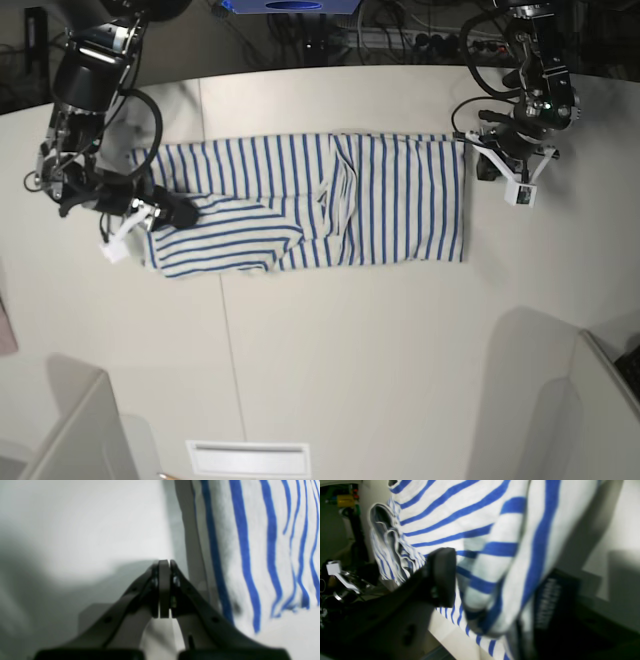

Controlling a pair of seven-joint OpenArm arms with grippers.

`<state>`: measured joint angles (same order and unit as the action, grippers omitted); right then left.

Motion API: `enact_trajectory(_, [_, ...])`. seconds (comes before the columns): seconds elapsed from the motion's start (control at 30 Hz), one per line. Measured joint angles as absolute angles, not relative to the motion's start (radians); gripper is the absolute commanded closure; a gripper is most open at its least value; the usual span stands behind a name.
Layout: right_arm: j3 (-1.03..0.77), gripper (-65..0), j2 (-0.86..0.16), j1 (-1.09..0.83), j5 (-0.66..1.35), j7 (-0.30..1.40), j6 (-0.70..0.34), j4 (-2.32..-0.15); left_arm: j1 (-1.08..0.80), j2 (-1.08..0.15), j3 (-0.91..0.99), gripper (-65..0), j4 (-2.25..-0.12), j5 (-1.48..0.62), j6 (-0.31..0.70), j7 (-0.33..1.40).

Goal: Fold the T-shirt properly
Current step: 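Grasp the shirt's free end with the right gripper and lift it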

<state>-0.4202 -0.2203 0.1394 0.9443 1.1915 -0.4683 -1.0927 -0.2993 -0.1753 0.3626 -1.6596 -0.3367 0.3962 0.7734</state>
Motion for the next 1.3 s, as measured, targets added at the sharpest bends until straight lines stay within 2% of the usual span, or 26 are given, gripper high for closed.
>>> enact_trajectory(0.13, [-0.416,-7.4,-0.218,0.132,0.931,1.13,-0.461,-1.091,-0.295,-0.175,0.347,0.0,-1.66,-0.336,0.397,0.77])
enact_trajectory(0.23, [-0.415,0.0,-0.221,0.132,0.931,1.128,-0.461,-1.091,-0.282,-0.176,0.322,0.0,-1.654,-0.335,0.396,0.772])
enact_trajectory(0.3, [-0.414,0.0,-0.224,0.133,0.931,1.124,-0.46,-1.091,-0.28,-0.178,0.292,0.0,-1.654,-0.33,0.397,0.769])
enact_trajectory(0.47, [-0.414,0.0,-0.231,0.144,0.931,1.118,-0.296,-1.098,-0.274,-0.177,0.24,0.0,-1.655,-0.337,0.397,0.757])
enact_trajectory(0.57, [-0.406,0.0,-0.228,0.142,0.915,1.118,-0.278,-1.169,-0.255,-0.178,0.236,0.0,-1.653,-0.331,0.397,0.774])
enact_trajectory(0.73, [-0.286,0.0,-0.232,0.151,0.931,1.116,-0.275,-1.322,-0.224,-0.179,0.187,0.0,-1.654,-0.322,0.384,0.793])
enact_trajectory(0.87, [-0.216,0.0,-0.231,0.146,0.923,1.108,-0.133,-1.4,-0.222,-0.183,0.171,0.0,-1.654,-0.323,0.319,0.793])
enact_trajectory(0.97, [-0.122,0.0,-0.241,0.128,0.915,1.053,-0.068,-1.481,-0.222,-0.187,0.18,0.0,-1.655,-0.321,0.321,0.793])
enact_trajectory(1.17, [0.017,0.0,-0.232,0.097,0.924,1.003,0.025,-1.608,-0.22,-0.219,0.184,0.0,-1.655,-0.317,0.316,0.793])
enact_trajectory(1.3, [0.079,0.0,-0.231,0.078,0.931,0.992,0.037,-1.691,-0.222,-0.212,0.18,0.0,-1.655,-0.322,0.319,0.789])
